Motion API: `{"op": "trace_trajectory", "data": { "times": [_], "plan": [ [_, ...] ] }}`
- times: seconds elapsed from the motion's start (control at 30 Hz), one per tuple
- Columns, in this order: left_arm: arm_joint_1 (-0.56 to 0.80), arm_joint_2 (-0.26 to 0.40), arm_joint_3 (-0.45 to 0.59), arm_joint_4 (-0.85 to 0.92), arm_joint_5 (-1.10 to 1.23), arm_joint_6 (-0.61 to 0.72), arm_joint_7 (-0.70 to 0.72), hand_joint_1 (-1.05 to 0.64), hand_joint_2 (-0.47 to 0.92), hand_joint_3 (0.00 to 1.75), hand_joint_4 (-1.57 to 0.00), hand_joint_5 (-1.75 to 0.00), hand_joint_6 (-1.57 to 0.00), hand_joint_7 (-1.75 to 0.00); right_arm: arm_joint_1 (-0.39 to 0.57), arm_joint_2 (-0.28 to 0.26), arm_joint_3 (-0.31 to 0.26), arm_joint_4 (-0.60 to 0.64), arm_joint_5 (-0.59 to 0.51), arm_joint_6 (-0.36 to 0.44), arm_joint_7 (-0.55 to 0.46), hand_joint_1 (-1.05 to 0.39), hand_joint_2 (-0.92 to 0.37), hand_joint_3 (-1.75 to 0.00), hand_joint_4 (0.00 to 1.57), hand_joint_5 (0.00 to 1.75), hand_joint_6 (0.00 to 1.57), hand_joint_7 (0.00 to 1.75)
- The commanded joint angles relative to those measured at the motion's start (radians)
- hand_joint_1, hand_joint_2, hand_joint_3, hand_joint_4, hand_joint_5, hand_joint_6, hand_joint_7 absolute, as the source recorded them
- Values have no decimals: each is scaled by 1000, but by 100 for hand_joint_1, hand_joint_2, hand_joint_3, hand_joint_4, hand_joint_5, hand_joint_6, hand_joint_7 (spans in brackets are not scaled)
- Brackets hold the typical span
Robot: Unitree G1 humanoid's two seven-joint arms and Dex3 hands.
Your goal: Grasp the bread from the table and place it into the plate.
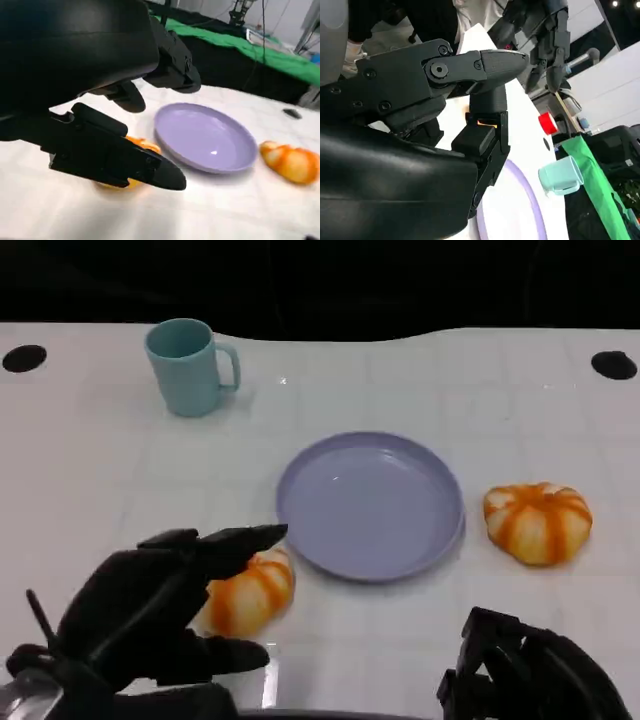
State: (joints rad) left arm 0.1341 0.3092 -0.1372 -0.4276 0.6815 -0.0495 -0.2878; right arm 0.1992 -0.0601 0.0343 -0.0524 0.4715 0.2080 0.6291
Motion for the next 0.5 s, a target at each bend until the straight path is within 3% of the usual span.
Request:
{"op": "trace_trajectory", "data": {
  "times": [0.03,0.33,0.5],
  "plan": [
    [-44,30,-59,-9,192,53,2,-58,84,0,-24,-38,-30,0,-3,-10,-4,-6,4,-2,-1,-71,-92,-25,86,161,78,138],
    [-142,-14,-163,70,393,202,-63,-52,80,1,-20,-34,-24,0,-7,-12,-6,-2,8,4,3,-72,-92,-24,86,161,77,137],
    [-251,-57,-225,256,449,270,-43,-53,80,0,-24,-33,-25,-1,-8,-12,-8,-4,9,7,0,-72,-92,-24,86,161,77,136]
  ]
}}
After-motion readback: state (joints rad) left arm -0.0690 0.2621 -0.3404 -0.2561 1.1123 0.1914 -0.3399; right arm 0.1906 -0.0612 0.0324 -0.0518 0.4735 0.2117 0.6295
